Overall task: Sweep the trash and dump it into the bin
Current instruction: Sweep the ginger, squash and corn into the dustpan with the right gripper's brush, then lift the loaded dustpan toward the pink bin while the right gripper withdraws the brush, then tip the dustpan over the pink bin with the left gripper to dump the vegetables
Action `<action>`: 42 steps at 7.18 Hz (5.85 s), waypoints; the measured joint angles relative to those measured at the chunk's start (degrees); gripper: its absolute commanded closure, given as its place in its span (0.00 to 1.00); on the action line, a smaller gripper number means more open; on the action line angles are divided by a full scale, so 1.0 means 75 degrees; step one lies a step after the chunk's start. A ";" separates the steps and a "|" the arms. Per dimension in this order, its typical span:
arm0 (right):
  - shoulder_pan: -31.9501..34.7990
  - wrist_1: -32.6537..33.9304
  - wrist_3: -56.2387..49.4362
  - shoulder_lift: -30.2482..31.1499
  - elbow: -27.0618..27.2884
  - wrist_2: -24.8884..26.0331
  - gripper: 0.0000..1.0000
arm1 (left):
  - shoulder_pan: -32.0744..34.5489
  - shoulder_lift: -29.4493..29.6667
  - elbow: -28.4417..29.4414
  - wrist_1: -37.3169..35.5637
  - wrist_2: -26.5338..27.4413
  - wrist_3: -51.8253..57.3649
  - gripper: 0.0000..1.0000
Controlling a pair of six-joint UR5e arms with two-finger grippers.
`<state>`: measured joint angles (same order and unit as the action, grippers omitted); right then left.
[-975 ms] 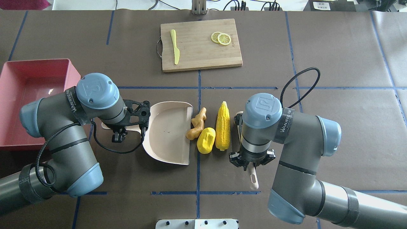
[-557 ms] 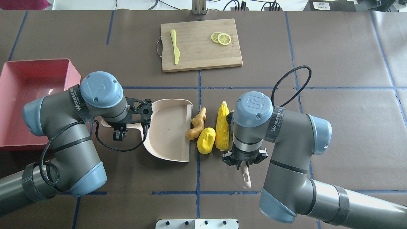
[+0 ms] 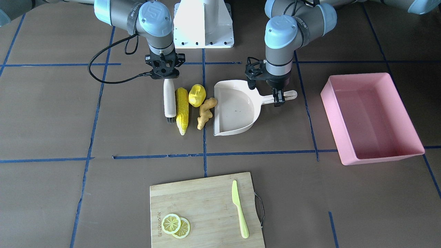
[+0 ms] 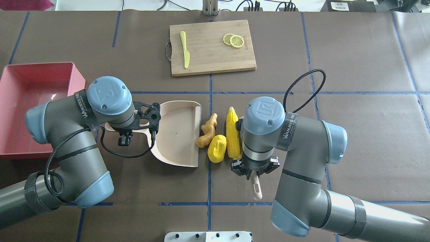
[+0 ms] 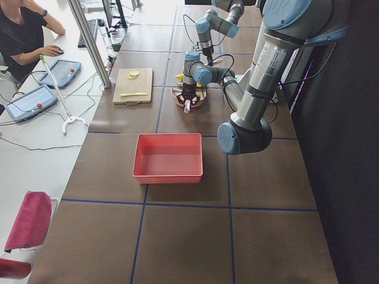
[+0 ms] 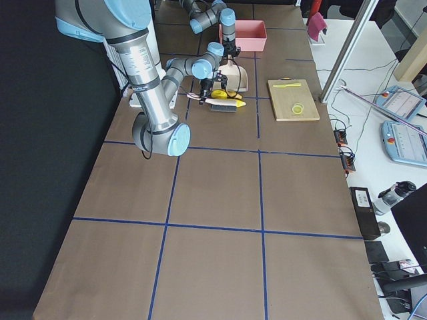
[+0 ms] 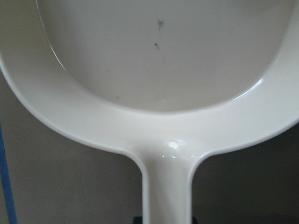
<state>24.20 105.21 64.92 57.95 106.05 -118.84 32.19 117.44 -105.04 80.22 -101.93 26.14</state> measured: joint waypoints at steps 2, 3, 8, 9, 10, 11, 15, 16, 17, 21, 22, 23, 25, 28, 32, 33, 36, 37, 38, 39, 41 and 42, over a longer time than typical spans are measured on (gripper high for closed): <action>-0.0100 -0.0033 0.0082 -0.0134 -0.0152 0.0033 1.00 | -0.0036 0.0007 0.0001 -0.0017 0.0011 -0.0004 1.00; -0.0121 -0.0042 0.0118 -0.0384 -0.0389 0.0039 1.00 | -0.0062 0.0009 0.0002 -0.0019 0.0049 -0.0007 1.00; -0.0319 -0.0160 0.0224 -0.1823 -0.1526 0.0047 1.00 | -0.0230 0.0062 0.0013 -0.0051 0.0214 -0.0027 1.00; -0.0361 -0.0410 0.0358 -0.2075 -0.1872 0.0048 1.00 | -0.0233 0.0074 0.0013 -0.0054 0.0218 -0.0028 1.00; -0.0389 -0.0706 0.0517 -0.2200 -0.2120 0.0048 1.00 | -0.0236 0.0084 0.0013 -0.0055 0.0219 -0.0028 1.00; -0.0400 -0.0860 0.0593 -0.2257 -0.2232 0.0048 1.00 | -0.0237 0.0088 0.0013 -0.0055 0.0220 -0.0028 1.00; -0.0359 -0.0950 0.0636 -0.2343 -0.2119 0.0050 1.00 | -0.0236 0.0087 -0.0024 0.0099 0.0132 -0.0006 1.00; -0.0303 -0.0944 0.0635 -0.2335 -0.2067 0.0055 1.00 | -0.0232 0.0067 -0.0024 0.0233 0.0072 0.0002 1.00; -0.0240 -0.0937 0.0630 -0.2320 -0.2042 0.0056 1.00 | -0.0215 0.0031 -0.0017 0.0390 -0.0132 0.0006 1.00; 0.0055 -0.0883 0.0622 -0.2169 -0.1796 0.0004 1.00 | -0.0144 -0.0031 0.0024 0.0653 -0.0780 -0.0254 1.00; 0.0111 -0.0829 0.0617 -0.2146 -0.1628 -0.0012 1.00 | -0.0127 -0.0035 0.0065 0.0772 -0.0926 -0.0313 1.00; 0.0157 -0.0656 0.0615 -0.2115 -0.1398 -0.0022 1.00 | -0.0109 -0.0041 0.0119 0.0958 -0.1139 -0.0382 1.00; 0.0236 -0.0098 0.0588 -0.1885 -0.0640 -0.0032 1.00 | -0.0019 -0.0126 0.0208 0.1417 -0.1620 -0.0473 1.00; 0.0554 0.0565 0.0514 -0.1549 0.0478 -0.0118 1.00 | 0.0166 -0.0215 0.0232 0.1695 -0.2094 -0.0498 1.00; 0.1576 0.0746 0.0472 -0.0618 0.1400 -0.0538 1.00 | 0.1035 -0.0259 0.0085 0.2163 -0.3082 -0.0710 1.00; 0.1802 0.0751 0.0408 -0.0442 0.1513 -0.0566 1.00 | 0.1380 -0.0353 -0.0068 0.2152 -0.3518 -0.0737 1.00; 0.2705 0.1555 -0.1106 0.0044 0.1976 -0.0872 1.00 | 0.2239 -0.1241 -0.1101 0.1845 -0.4164 -0.0676 1.00; 0.3033 0.1937 -0.1869 0.0195 0.2064 -0.0907 1.00 | 0.2501 -0.1517 -0.1564 0.1377 -0.4187 -0.0475 1.00; 0.3310 0.2135 -0.2585 0.0434 0.2126 -0.0918 1.00 | 0.2794 -0.1753 -0.2011 0.0786 -0.4204 -0.0112 1.00; 0.3557 0.2212 -0.3226 0.0694 0.2169 -0.0926 1.00 | 0.3101 -0.1978 -0.2350 0.0349 -0.4223 0.0164 1.00; 0.4043 0.2254 -0.4276 0.1114 0.2149 -0.0934 1.00 | 0.3799 -0.2497 -0.2659 0.0073 -0.4573 0.0664 1.00; 0.4322 0.2258 -0.4814 0.1344 0.2123 -0.0936 1.00 | 0.4248 -0.2803 -0.2666 0.0045 -0.4886 0.0986 1.00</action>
<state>56.62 122.15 28.81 68.03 121.98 -125.85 64.05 96.42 -125.03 80.56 -138.57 33.53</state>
